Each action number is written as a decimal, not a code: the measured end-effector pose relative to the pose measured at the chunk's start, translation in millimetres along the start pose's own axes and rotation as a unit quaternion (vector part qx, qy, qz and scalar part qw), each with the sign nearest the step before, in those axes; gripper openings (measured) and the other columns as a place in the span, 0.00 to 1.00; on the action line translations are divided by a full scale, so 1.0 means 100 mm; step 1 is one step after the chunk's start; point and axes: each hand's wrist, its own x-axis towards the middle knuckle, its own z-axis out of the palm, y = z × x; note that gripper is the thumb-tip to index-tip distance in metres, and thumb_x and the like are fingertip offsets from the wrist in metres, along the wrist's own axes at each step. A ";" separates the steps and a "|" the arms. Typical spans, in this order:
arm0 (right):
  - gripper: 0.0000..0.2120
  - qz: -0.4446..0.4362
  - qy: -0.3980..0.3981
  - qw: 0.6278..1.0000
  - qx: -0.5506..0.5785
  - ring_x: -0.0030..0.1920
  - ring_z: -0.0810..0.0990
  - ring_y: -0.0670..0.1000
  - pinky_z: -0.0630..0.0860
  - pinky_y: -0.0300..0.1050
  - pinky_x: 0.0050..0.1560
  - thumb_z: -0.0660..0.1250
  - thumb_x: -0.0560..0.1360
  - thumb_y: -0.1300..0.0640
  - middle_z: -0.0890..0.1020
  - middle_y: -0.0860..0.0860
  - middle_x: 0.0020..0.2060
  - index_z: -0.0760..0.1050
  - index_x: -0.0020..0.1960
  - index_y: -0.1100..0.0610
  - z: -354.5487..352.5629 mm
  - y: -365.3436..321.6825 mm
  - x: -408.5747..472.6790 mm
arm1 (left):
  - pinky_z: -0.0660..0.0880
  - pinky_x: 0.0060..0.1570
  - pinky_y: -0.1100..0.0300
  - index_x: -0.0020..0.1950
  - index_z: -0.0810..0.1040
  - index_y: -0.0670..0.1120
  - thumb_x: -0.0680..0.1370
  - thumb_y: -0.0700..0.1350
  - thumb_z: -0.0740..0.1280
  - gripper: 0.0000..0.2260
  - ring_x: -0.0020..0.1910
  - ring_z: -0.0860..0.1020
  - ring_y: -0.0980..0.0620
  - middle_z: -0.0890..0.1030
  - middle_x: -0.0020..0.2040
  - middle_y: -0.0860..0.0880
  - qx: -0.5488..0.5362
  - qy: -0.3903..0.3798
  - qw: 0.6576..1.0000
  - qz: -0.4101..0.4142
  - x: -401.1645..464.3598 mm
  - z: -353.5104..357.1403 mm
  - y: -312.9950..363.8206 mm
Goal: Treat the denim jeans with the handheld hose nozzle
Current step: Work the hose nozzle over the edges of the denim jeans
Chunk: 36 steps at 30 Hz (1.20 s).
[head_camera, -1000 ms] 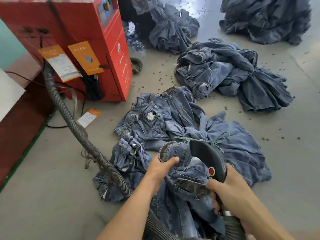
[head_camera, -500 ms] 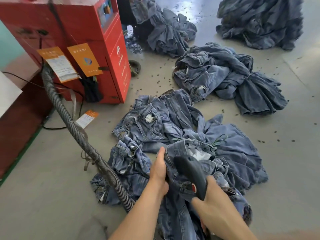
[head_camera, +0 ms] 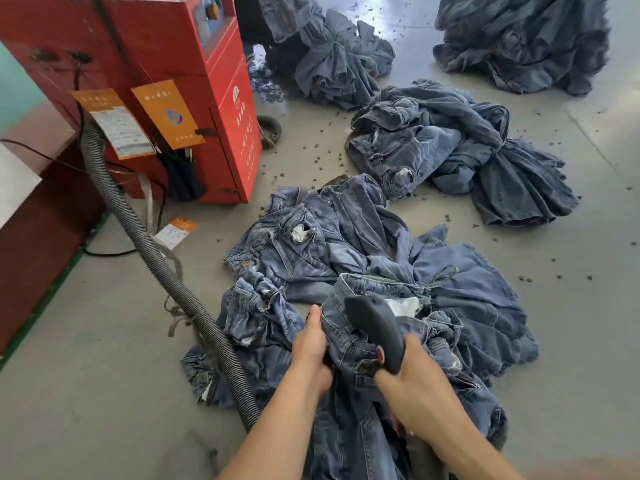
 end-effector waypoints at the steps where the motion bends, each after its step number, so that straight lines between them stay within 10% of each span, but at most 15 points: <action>1: 0.11 0.000 0.021 1.000 0.021 0.33 0.82 0.55 0.74 0.45 0.31 0.67 0.76 0.57 0.82 0.54 0.37 0.65 0.50 0.49 -0.04 -0.01 0.04 | 0.80 0.55 0.32 0.64 0.81 0.39 0.82 0.62 0.64 0.26 0.53 0.85 0.33 0.85 0.55 0.33 -0.009 -0.003 1.000 -0.006 0.00 -0.03 -0.01; 15: 0.14 0.070 -0.019 0.997 -0.019 0.36 0.78 0.43 0.68 0.29 0.31 0.72 0.75 0.53 0.78 0.48 0.38 0.65 0.48 0.50 0.01 0.38 -0.34 | 0.76 0.60 0.34 0.71 0.77 0.42 0.83 0.67 0.55 0.33 0.60 0.80 0.33 0.81 0.64 0.33 -0.217 -0.022 0.971 -0.099 -0.04 -0.04 -0.11; 21: 0.11 0.015 -0.021 1.000 -0.016 0.31 0.79 0.48 0.68 0.38 0.27 0.69 0.76 0.52 0.81 0.50 0.37 0.66 0.50 0.48 0.03 0.04 -0.09 | 0.83 0.43 0.42 0.68 0.79 0.40 0.81 0.66 0.60 0.32 0.57 0.83 0.35 0.84 0.58 0.36 -0.173 -0.001 0.984 -0.041 -0.06 -0.03 -0.18; 30: 0.10 0.072 0.171 0.976 0.113 0.19 0.74 0.53 0.69 0.43 0.22 0.69 0.71 0.72 0.77 0.61 0.26 0.70 0.50 0.66 -0.50 0.30 -0.32 | 0.83 0.46 0.37 0.65 0.75 0.44 0.82 0.62 0.63 0.24 0.49 0.81 0.40 0.80 0.50 0.42 -0.227 0.098 0.968 -0.038 0.05 -0.30 -0.01; 36: 0.13 0.014 0.029 0.999 0.016 0.32 0.78 0.39 0.69 0.33 0.29 0.72 0.74 0.55 0.79 0.47 0.35 0.66 0.47 0.49 0.18 0.10 -0.31 | 0.82 0.36 0.42 0.65 0.72 0.42 0.81 0.65 0.63 0.27 0.52 0.83 0.37 0.82 0.57 0.40 -0.204 0.094 0.973 -0.049 -0.05 -0.12 -0.05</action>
